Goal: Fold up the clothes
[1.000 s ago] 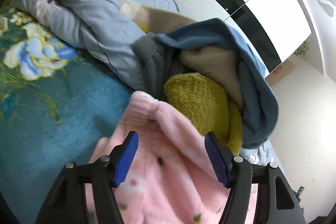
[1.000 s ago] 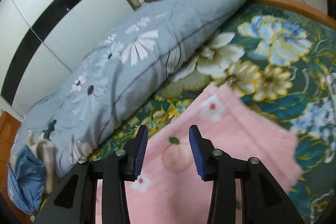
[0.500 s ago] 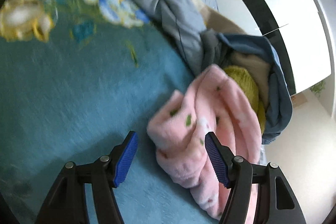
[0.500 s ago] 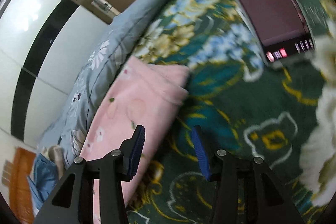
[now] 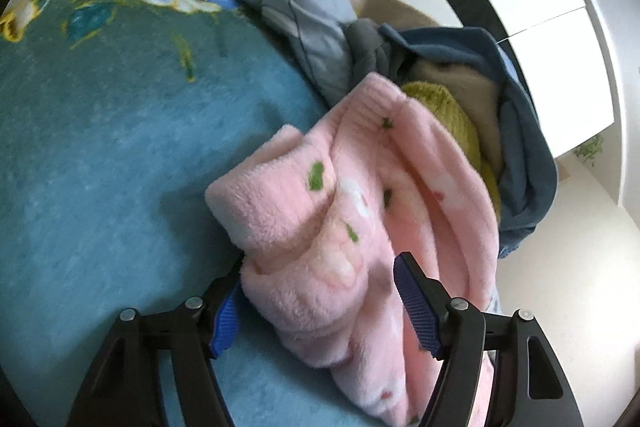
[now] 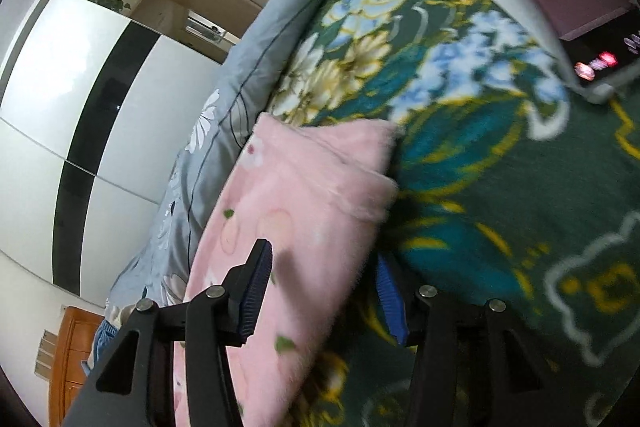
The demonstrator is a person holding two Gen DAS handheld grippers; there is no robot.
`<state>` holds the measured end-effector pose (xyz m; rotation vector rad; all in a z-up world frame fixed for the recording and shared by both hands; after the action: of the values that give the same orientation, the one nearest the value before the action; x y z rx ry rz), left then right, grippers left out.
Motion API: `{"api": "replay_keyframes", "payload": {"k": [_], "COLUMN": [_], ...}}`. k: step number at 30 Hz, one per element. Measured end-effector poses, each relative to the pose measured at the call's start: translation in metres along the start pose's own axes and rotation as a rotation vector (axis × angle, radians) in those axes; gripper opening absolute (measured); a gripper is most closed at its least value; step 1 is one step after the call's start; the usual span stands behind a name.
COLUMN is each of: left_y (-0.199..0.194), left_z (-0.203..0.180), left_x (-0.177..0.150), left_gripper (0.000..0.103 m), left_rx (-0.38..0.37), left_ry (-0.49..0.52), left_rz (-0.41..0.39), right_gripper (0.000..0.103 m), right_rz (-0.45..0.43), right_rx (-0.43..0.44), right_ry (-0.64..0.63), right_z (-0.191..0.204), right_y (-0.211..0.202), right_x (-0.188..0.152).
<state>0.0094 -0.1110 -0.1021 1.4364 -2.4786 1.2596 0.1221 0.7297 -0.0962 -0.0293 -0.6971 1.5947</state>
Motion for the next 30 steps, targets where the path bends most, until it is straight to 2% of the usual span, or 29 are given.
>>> {"api": "replay_keyframes", "payload": {"k": [2, 5, 7, 10, 15, 20, 26, 28, 30], "left_y": [0.001, 0.003, 0.005, 0.008, -0.007, -0.037, -0.106, -0.138, -0.167], "left_z": [0.001, 0.007, 0.012, 0.018, 0.008, -0.028, -0.062, -0.056, -0.037], "left_x": [0.004, 0.010, 0.013, 0.018, 0.026, 0.050, 0.080, 0.085, 0.083], "left_gripper": [0.072, 0.063, 0.045, 0.031, 0.025, 0.024, 0.023, 0.023, 0.023], "left_rx": [-0.022, -0.053, -0.065, -0.082, -0.100, -0.159, -0.247, -0.261, -0.236], "left_ry": [0.003, -0.030, -0.067, -0.115, -0.121, -0.052, 0.046, 0.081, 0.125], "left_rz": [-0.028, -0.061, -0.071, -0.064, -0.079, -0.110, -0.179, -0.225, -0.265], "right_gripper": [0.052, 0.036, 0.019, 0.014, 0.012, 0.011, 0.011, 0.011, 0.011], "right_rz": [-0.004, -0.004, -0.005, -0.002, -0.010, -0.012, 0.007, 0.022, 0.046], "right_rx": [0.010, 0.012, 0.013, 0.009, 0.021, 0.072, 0.159, 0.189, 0.230], "right_ry": [-0.009, 0.008, 0.021, 0.016, -0.009, -0.079, -0.170, -0.197, -0.223], "right_z": [0.003, 0.004, 0.005, 0.011, 0.034, 0.081, 0.128, 0.133, 0.125], "right_y": [0.008, 0.020, 0.024, 0.025, 0.008, -0.019, -0.063, -0.078, -0.098], "right_x": [0.003, 0.006, 0.006, 0.005, 0.009, 0.012, 0.004, -0.002, -0.015]}}
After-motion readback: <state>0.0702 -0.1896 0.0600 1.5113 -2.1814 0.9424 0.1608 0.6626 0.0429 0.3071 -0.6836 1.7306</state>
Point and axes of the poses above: each gripper's, at about its wrist camera, not at the fingertips, and y roughly the way its jaws point, z to its left, x to its top, the point moved 2 cm from there along y, roughly the way its jaws point, and after that the axes turned 10 degrees about x, right-handed, at the moved point
